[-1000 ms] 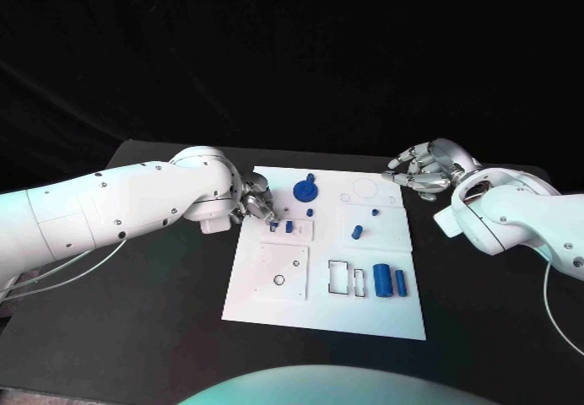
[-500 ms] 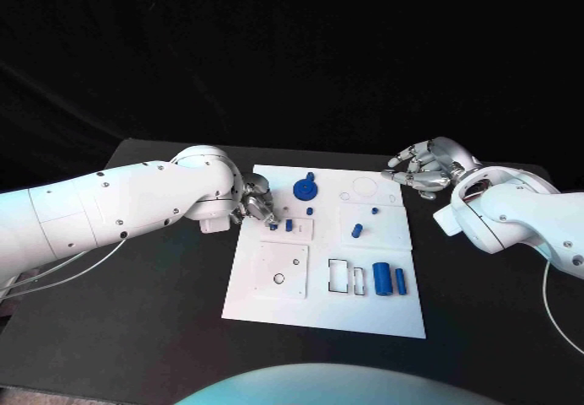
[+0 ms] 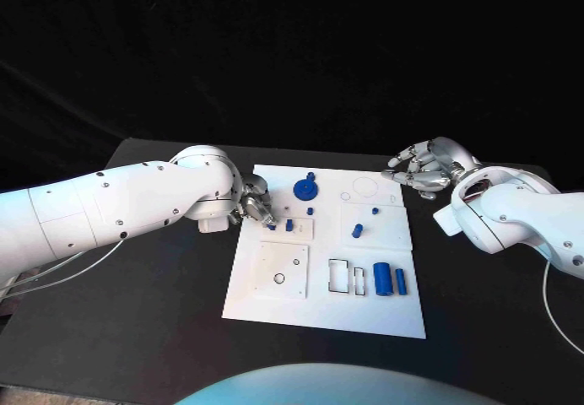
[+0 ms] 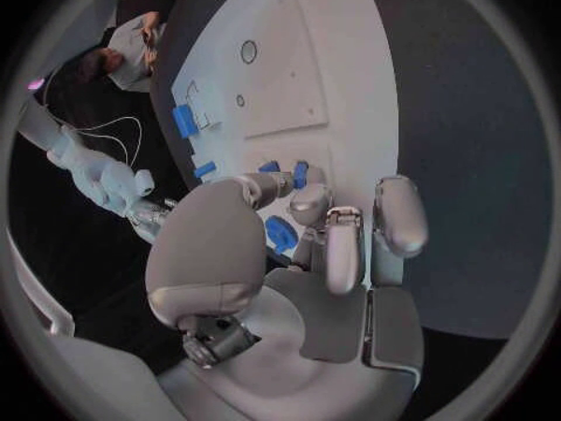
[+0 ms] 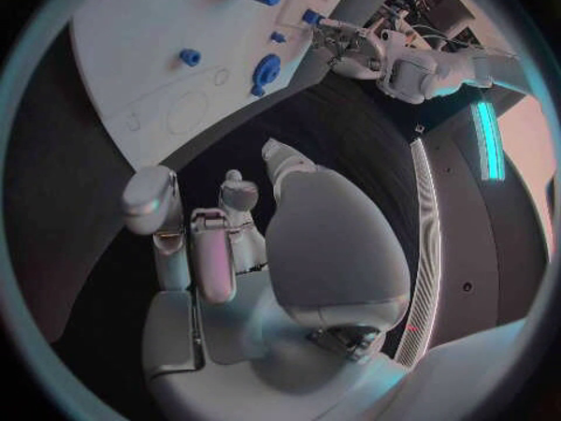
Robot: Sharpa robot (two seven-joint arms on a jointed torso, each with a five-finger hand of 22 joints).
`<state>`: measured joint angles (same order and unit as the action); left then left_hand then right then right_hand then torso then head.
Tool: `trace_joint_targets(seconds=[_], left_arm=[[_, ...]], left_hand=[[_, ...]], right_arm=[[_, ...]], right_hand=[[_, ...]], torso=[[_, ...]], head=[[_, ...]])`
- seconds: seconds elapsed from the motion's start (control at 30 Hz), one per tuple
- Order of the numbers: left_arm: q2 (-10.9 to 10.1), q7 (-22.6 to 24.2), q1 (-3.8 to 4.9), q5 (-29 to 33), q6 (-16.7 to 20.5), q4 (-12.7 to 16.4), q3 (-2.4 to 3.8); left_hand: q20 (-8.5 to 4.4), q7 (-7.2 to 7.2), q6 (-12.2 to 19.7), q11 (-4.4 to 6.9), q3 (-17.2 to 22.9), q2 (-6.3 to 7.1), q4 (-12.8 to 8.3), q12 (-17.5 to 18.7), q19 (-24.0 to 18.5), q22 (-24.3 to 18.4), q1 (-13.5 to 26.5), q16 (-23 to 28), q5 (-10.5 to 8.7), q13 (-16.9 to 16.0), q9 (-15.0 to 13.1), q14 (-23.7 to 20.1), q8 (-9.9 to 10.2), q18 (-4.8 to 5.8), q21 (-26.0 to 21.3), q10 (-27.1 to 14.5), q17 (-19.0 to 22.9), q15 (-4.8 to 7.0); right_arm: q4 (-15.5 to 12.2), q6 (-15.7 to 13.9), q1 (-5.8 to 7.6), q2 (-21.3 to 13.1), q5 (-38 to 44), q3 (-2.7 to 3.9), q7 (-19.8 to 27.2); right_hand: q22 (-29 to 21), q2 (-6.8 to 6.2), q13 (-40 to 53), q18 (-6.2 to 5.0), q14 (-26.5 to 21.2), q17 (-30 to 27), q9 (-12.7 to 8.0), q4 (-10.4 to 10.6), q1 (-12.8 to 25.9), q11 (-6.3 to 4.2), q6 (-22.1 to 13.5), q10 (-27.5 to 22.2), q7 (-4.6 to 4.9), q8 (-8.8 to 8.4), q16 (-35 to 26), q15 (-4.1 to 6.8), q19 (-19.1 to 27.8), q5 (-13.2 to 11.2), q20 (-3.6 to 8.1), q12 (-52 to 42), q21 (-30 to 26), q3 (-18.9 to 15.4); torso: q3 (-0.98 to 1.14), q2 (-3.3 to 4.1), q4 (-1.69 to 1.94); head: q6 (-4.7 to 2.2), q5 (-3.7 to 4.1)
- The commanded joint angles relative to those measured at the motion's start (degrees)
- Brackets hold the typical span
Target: Assemble the parts on the task board
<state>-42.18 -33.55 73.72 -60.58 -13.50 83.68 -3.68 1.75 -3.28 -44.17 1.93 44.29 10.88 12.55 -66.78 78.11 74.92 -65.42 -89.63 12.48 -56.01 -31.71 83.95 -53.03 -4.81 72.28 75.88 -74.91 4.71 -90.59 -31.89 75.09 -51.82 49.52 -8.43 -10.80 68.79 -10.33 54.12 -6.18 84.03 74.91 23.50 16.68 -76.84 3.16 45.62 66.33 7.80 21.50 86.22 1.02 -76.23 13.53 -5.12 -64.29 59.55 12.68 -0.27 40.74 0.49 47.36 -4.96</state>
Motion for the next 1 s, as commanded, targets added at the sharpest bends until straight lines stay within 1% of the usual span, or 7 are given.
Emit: trace_joint_targets(seconds=[0.03,0.43,0.7,0.73,0.8,0.9,1.0], left_arm=[[0.05,-0.51,-0.04,-0.40,-0.87,0.05,0.00],[0.07,-0.67,-0.04,-0.30,-1.53,0.16,-0.01],[0.74,-0.59,-0.04,0.31,-2.23,-0.04,-0.10],[0.82,-0.61,-0.04,0.43,-2.32,-0.08,-0.11],[0.98,-0.69,-0.04,0.66,-2.56,-0.16,-0.13],[1.21,-0.85,-0.04,0.88,-2.67,-0.25,-0.14],[1.40,-0.99,-0.04,0.96,-2.68,-0.38,-0.15]], left_hand=[[-0.20,1.16,-1.65,-0.04,8.98,-0.70,-8.62,-0.37,0.39,2.03,0.04,-0.37,0.27,-0.05,-4.09,6.05,-0.32,0.02,0.28,0.41,-15.09,0.27],[-0.21,1.17,-1.70,-0.03,9.06,-0.67,-8.70,-0.43,0.42,2.07,0.12,-0.37,0.43,-0.13,-4.12,6.05,-0.38,0.03,0.30,0.48,-15.09,0.29],[-0.25,1.24,-2.05,-0.03,9.07,-0.29,-8.64,-0.39,0.54,2.28,1.60,-0.37,1.24,-0.01,-4.19,6.05,-0.64,0.08,0.38,0.73,-15.09,0.29],[-0.25,1.30,-2.16,0.01,9.02,-0.31,-8.47,-0.38,0.54,2.29,2.04,-0.37,0.89,0.01,-4.20,6.05,-0.70,0.08,0.36,0.77,-15.09,0.30],[-0.32,1.74,-2.32,0.21,8.15,0.26,-7.35,-0.40,0.55,2.36,4.70,-0.37,-2.09,0.05,-4.14,6.05,-0.70,0.08,0.20,0.93,-15.09,0.47],[-0.43,1.88,-2.42,0.38,7.54,0.51,-6.46,-0.33,0.57,2.40,6.06,-0.37,-3.13,0.17,-4.01,6.05,-0.56,0.08,0.09,0.88,-15.09,0.59],[-0.48,1.95,-2.51,0.43,7.40,0.52,-6.21,-0.37,0.58,2.41,6.39,-0.37,-3.55,0.12,-3.97,6.05,-0.54,0.08,0.05,0.91,-15.09,0.64]], right_arm=[[-0.03,0.65,-0.04,0.03,0.47,0.00,0.24],[-0.05,0.65,-0.04,-0.04,0.45,0.00,0.24],[-0.05,0.67,-0.05,-0.06,0.45,0.00,0.25],[-0.05,0.68,-0.05,-0.06,0.45,0.00,0.25],[-0.06,0.69,-0.05,-0.09,0.51,0.00,0.27],[-0.08,0.70,-0.05,-0.13,0.61,0.00,0.30],[-0.11,0.68,-0.05,-0.14,0.63,0.00,0.33]], right_hand=[[0.07,-0.09,-0.08,-0.60,3.51,6.31,-0.06,0.00,0.58,-0.10,-0.36,0.05,-0.04,0.27,-0.18,0.01,-0.25,0.17,0.07,-0.36,-0.09,0.21],[0.06,-0.10,-0.11,-0.61,3.51,6.31,-0.07,0.01,0.62,-0.11,-0.36,0.04,-0.04,0.30,-0.19,0.01,-0.24,0.17,0.08,-0.35,-0.13,0.21],[0.08,-0.10,-0.16,-0.60,3.51,6.28,-0.07,0.00,0.66,-0.11,-0.37,0.03,-0.05,0.36,-0.20,0.02,-0.26,0.17,0.08,-0.35,-0.11,0.22],[0.08,-0.10,-0.16,-0.60,3.51,6.28,-0.07,0.00,0.66,-0.11,-0.37,0.03,-0.05,0.36,-0.20,0.02,-0.26,0.17,0.08,-0.35,-0.11,0.22],[0.08,-0.10,-0.16,-0.60,3.51,6.28,-0.07,0.00,0.66,-0.11,-0.37,0.03,-0.05,0.36,-0.20,0.02,-0.26,0.17,0.08,-0.35,-0.11,0.22],[0.07,-0.11,-0.13,-0.60,3.51,6.27,-0.07,0.00,0.69,-0.11,-0.37,0.06,-0.05,0.39,-0.21,0.02,-0.26,0.18,0.08,-0.38,-0.13,0.23],[0.07,-0.11,-0.13,-0.60,3.51,6.27,-0.07,0.00,0.69,-0.11,-0.37,0.06,-0.05,0.39,-0.21,0.02,-0.26,0.18,0.08,-0.38,-0.13,0.23]], torso=[[0.01,0.02,-0.01],[-0.01,-0.02,0.02],[0.00,0.01,-0.01],[0.00,0.01,-0.01],[0.02,0.04,-0.03],[0.00,0.05,-0.07],[0.02,0.03,-0.04]], head=[[-0.01,-0.03],[0.10,0.04],[0.14,0.06],[0.14,0.06],[0.18,0.12],[0.18,0.18],[0.28,0.17]])
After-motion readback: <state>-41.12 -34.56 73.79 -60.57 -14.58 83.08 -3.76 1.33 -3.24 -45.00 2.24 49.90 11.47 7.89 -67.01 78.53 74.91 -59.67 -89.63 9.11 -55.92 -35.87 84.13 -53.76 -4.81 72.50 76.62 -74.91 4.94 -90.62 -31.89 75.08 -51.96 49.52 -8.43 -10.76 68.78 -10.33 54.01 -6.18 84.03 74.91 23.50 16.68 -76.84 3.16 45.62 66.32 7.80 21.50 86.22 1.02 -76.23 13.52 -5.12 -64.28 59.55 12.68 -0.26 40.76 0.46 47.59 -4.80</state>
